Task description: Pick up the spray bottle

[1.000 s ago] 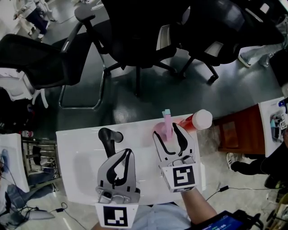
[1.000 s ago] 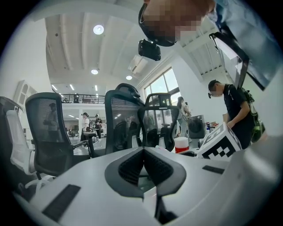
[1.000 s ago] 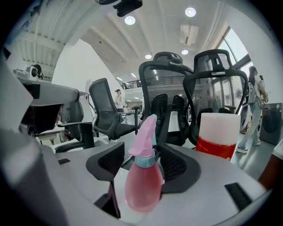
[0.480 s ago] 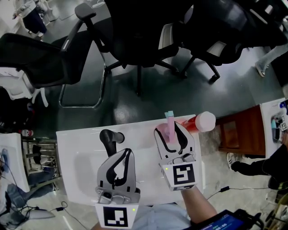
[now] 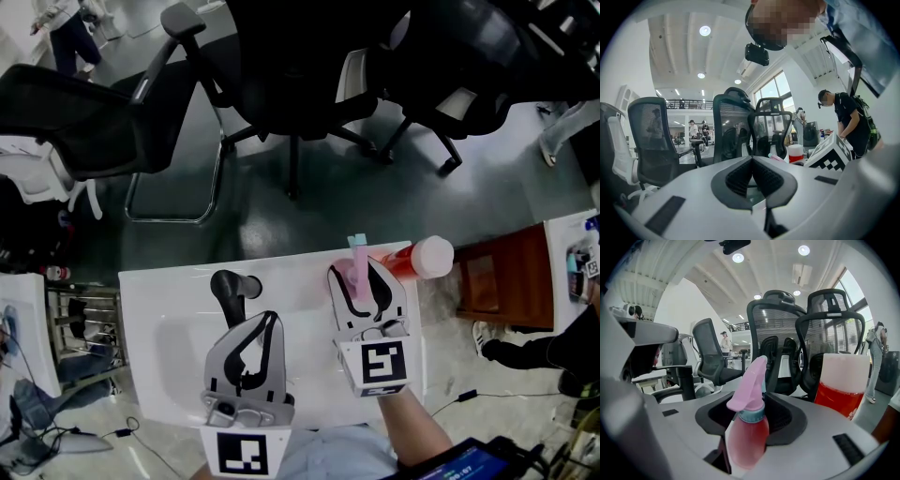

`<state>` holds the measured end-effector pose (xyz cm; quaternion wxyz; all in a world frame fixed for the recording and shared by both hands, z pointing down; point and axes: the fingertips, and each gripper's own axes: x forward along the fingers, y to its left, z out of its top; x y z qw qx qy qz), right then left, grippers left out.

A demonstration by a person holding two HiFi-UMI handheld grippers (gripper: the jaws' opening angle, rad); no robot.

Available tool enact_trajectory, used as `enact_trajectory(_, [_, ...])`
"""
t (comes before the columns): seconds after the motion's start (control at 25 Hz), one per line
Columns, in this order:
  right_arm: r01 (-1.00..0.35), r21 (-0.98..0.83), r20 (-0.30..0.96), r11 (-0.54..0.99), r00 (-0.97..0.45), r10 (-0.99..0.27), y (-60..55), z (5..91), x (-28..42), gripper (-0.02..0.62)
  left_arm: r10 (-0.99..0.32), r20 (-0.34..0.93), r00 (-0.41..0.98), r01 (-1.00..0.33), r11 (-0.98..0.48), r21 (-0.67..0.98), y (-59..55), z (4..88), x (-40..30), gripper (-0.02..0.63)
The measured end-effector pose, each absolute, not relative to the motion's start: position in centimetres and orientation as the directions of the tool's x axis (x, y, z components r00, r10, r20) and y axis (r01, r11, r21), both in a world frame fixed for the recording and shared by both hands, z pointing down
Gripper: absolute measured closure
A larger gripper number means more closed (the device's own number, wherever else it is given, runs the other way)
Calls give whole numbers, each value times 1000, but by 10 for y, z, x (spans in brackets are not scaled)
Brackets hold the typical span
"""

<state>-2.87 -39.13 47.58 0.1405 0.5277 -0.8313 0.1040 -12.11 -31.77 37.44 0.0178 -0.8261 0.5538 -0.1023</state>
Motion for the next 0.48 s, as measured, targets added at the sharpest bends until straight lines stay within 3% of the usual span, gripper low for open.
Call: enact_trajectory(0.48, [-910,-17,303,415,-400,-865,-394,475,-27,426,-920,149,363,-913,-383,-139,-320,373,-121,589])
